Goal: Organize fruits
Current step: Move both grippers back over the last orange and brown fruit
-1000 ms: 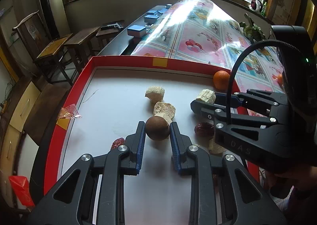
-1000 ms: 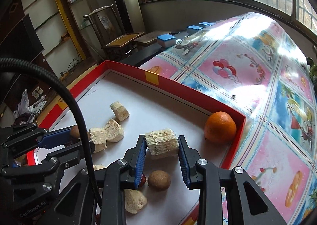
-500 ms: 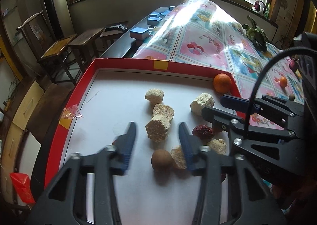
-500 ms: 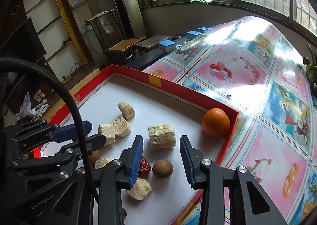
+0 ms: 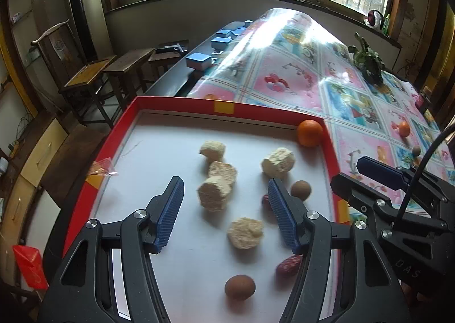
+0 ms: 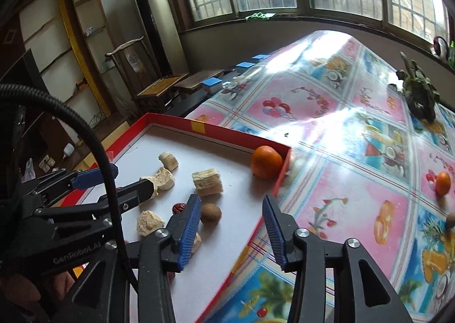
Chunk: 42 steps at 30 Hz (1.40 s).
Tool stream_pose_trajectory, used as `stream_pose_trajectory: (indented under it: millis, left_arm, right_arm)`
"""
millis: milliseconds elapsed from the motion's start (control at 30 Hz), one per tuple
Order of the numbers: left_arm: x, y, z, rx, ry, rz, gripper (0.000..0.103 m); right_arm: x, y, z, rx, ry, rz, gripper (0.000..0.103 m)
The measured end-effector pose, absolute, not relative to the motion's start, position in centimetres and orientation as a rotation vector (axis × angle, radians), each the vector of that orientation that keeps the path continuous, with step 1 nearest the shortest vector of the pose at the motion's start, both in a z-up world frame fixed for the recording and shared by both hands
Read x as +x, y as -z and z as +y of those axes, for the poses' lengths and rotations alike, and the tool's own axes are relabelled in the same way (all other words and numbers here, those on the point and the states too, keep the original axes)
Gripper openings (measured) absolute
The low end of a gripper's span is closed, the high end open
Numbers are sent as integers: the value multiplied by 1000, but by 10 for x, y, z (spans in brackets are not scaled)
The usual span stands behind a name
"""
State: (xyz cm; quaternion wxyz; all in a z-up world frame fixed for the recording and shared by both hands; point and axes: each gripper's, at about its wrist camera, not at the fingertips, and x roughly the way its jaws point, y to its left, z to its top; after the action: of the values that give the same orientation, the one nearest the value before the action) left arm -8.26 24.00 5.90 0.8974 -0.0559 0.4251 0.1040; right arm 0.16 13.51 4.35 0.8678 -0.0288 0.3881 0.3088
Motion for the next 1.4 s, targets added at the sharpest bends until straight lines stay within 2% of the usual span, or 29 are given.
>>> stream_pose_trajectory:
  millis: [867, 1200, 1400]
  left_arm:
    - [-20, -55, 87, -29, 41, 946, 62]
    - [16, -59, 43, -13, 140, 1002, 62]
    - [47, -57, 23, -9, 178, 1030, 62]
  right_arm:
    - [-2, -36, -27, 28, -354, 821, 47]
    - [38, -28, -107, 17, -216, 850, 48]
    - [69, -19, -115, 11, -235, 867, 48]
